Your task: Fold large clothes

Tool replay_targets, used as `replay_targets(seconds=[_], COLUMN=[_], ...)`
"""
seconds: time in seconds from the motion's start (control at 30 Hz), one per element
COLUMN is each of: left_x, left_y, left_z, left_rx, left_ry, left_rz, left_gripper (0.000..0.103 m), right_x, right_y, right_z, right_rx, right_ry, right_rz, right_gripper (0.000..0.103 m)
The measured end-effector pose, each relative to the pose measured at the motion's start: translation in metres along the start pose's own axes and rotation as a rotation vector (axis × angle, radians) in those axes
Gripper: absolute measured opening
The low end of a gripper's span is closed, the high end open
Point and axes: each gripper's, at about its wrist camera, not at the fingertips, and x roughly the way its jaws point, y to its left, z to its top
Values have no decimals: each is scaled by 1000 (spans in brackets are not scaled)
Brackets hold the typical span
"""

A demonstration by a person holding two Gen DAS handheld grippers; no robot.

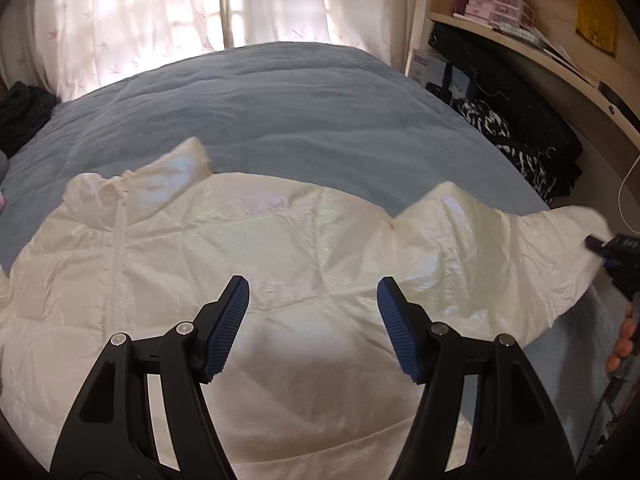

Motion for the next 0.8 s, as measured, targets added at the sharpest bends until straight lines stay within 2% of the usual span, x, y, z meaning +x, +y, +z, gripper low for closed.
replay_targets(seconds=[0.2, 0.37, 0.43, 0.5, 0.67, 0.73, 0.8], left_x=[-44, -82, -92, -102, -109, -103, -95], left_y=[53, 115, 143, 180, 263, 290, 313], left_z=[1, -5, -8, -15, -44, -58, -74], left_rx=[-53, -139, -183, -238, -337, -373, -409], left_ry=[-58, -100, -107, -115, -103, -72, -33], left_rz=[39, 58, 62, 70, 106, 103, 81], left_gripper=[64, 64, 64, 64, 64, 64, 64], right_x=[-68, -98, -97, -91, -38, -8, 24], right_y=[120, 236, 285, 324, 403, 423, 439], right_z=[0, -31, -55, -81, -162, -196, -231], right_rx=[-204, -369, -435, -498, -637, -703, -785], right_ry=[-97, -72, -31, 2, 150, 214, 275], right_rz=[198, 382, 451, 481, 486, 431, 356], right_gripper=[13, 13, 13, 14, 14, 22, 51])
